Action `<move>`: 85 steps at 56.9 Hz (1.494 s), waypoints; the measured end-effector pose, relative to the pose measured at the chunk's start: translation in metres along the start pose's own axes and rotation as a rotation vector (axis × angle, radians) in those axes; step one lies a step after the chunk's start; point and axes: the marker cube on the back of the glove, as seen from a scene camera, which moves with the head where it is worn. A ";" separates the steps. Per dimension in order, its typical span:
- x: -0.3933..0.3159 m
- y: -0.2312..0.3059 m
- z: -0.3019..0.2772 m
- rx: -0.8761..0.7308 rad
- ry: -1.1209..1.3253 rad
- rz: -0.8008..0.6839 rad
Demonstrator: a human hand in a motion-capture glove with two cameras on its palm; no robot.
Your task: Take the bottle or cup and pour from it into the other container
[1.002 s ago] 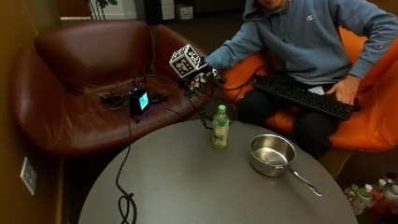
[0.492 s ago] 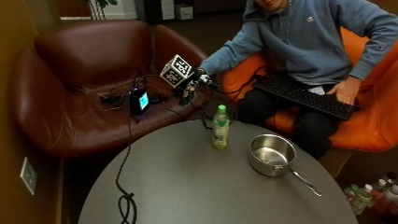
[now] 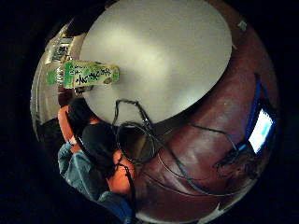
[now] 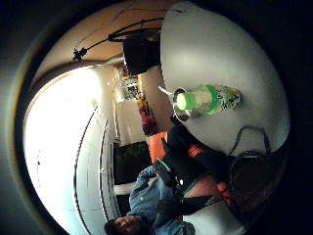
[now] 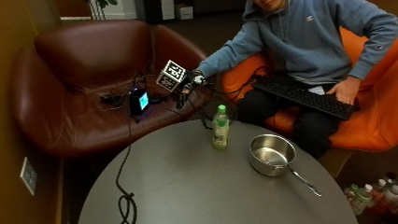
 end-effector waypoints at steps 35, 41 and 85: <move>0.020 -0.002 0.022 -0.076 0.090 0.085; 0.028 0.002 0.032 -0.077 0.071 0.087; 0.013 -0.042 0.096 -0.028 -0.126 -0.004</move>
